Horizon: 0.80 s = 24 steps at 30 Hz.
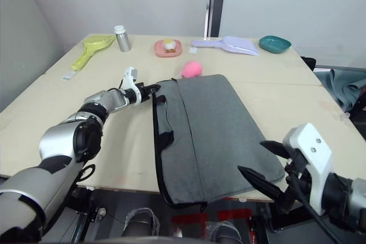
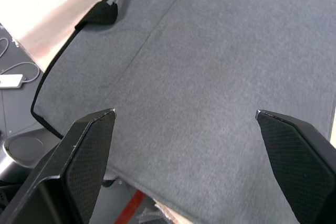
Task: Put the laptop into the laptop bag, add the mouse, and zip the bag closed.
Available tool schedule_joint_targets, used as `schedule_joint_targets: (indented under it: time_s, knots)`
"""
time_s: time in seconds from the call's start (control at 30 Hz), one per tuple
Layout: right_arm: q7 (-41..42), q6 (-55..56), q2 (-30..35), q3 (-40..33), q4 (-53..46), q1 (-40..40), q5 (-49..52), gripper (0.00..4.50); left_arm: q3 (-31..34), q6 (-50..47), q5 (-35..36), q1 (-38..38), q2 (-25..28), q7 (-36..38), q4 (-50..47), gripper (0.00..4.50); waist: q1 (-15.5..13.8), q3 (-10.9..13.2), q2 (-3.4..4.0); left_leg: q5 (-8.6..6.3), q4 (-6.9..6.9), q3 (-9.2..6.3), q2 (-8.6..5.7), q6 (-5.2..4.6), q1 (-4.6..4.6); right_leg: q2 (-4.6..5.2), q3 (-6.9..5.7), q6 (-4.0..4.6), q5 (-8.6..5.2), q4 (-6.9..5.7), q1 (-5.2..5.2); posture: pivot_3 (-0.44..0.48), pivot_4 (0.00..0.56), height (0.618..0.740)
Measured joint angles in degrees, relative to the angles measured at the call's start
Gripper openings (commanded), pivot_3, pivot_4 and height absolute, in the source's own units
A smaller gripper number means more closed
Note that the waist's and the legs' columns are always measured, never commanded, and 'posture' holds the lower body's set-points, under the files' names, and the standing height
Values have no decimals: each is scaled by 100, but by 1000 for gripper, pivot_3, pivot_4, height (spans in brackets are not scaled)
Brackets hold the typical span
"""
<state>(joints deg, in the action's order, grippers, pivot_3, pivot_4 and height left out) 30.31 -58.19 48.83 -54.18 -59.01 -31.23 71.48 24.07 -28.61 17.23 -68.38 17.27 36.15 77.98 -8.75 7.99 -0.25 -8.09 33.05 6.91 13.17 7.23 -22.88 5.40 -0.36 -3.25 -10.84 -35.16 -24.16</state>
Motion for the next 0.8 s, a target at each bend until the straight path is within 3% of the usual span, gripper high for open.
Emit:
schedule_joint_targets:
  time_s: [0.17,0.47,0.63,0.8]
  knots:
    - [43,165,22,7,123,-461,-3,4500,320,-42,212,-33,80,-116,0,9,24,10,-1,0,-4,-1,0,0,-2,0,-2,-3,0,6,-1,0,150,740]
    - [493,188,-158,379,1352,-849,-177,4500,507,-433,467,-66,726,150,-43,9,67,22,6,-1,-28,-1,0,2,-9,-1,-8,-7,-4,26,-6,0,150,740]
    - [336,170,-379,1251,2148,-239,-140,4500,505,-802,560,305,999,370,-265,9,126,30,16,-2,-41,0,-2,1,-3,-1,-11,-4,-3,33,-2,0,150,740]
    - [-424,17,-730,2339,3042,1117,-142,4500,447,-1166,576,502,961,557,-596,9,139,32,19,-1,-31,-3,-4,2,-2,2,-12,-2,-2,24,2,0,150,740]
